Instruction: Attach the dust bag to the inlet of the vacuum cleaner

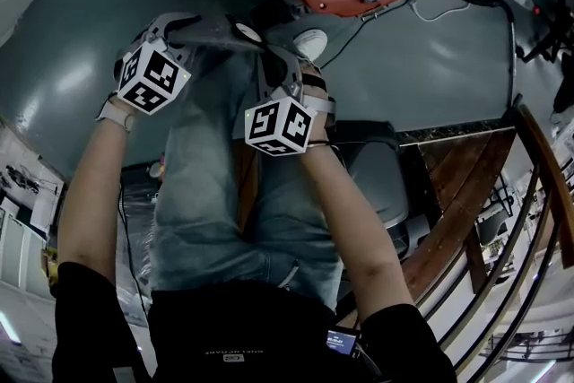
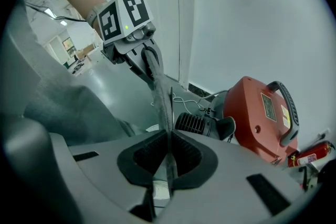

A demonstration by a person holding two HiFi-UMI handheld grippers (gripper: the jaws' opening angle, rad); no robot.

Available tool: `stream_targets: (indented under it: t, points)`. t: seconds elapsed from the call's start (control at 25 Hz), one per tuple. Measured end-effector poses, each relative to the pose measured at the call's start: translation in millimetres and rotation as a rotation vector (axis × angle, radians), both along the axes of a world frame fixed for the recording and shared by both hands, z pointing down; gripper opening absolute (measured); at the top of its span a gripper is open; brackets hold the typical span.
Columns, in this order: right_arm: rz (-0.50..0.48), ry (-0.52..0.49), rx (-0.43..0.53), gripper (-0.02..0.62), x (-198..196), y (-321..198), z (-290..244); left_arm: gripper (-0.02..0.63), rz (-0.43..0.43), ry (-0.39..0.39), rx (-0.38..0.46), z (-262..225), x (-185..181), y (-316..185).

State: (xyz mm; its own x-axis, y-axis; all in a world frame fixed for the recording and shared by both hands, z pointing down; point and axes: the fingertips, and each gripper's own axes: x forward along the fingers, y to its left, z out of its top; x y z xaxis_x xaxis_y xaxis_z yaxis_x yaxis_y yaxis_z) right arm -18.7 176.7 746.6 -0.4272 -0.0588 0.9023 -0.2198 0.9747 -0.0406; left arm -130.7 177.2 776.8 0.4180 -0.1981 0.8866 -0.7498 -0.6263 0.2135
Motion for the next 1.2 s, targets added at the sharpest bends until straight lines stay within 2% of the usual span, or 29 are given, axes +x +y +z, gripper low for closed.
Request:
stream_targets:
  t: [0.12, 0.28, 0.44, 0.64, 0.92, 1.08, 1.2]
  points:
    - [0.008, 0.010, 0.003, 0.046, -3, 0, 9, 0.027, -0.009, 0.020, -0.038, 10, -2, 4]
    - [0.020, 0.035, -0.003, 0.046, -3, 0, 14, 0.098, -0.017, 0.051, -0.078, 3, -9, 12]
    - [0.022, 0.050, -0.002, 0.046, -2, 1, 14, 0.135, 0.030, 0.042, -0.092, -16, -26, 31]
    - [0.027, 0.076, 0.000, 0.046, 3, 2, 14, 0.146, 0.105, 0.063, -0.063, -49, -38, 33]
    - [0.024, 0.102, 0.009, 0.046, 9, 4, 15, 0.146, 0.177, 0.135, 0.029, -73, -1, -12]
    - [0.015, 0.098, 0.012, 0.046, 7, 5, 12, 0.146, 0.289, 0.147, 0.021, -58, 30, -22]
    - [-0.008, 0.090, 0.010, 0.046, 3, 7, 8, 0.146, 0.392, 0.127, 0.015, -45, 44, -21]
